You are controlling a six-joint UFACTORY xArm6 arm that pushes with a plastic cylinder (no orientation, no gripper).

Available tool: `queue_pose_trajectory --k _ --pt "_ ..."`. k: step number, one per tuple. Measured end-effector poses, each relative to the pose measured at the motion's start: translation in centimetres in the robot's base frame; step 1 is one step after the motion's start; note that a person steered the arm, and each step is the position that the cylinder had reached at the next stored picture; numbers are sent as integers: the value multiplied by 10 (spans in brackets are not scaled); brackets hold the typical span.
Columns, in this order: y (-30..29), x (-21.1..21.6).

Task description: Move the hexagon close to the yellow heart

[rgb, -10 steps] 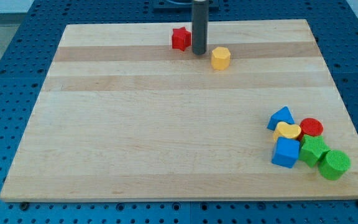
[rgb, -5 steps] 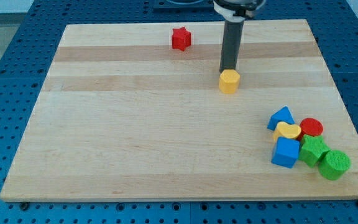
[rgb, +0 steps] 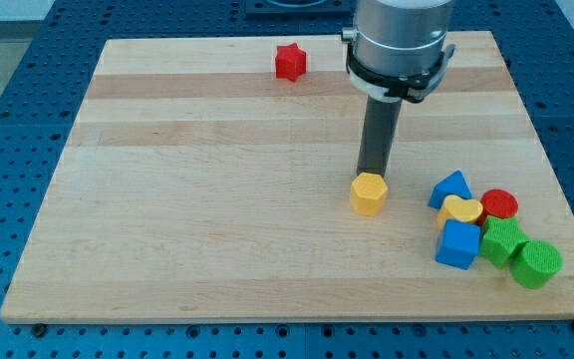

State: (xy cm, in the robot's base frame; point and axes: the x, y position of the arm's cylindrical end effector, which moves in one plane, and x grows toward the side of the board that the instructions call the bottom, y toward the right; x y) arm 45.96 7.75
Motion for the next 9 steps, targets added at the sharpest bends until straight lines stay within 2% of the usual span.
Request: queue_pose_trajectory --k 2,3,6,8,9 --pt "-31 4" --pt "-31 18" --pt "-5 50" --pt "19 50" --pt "8 48"
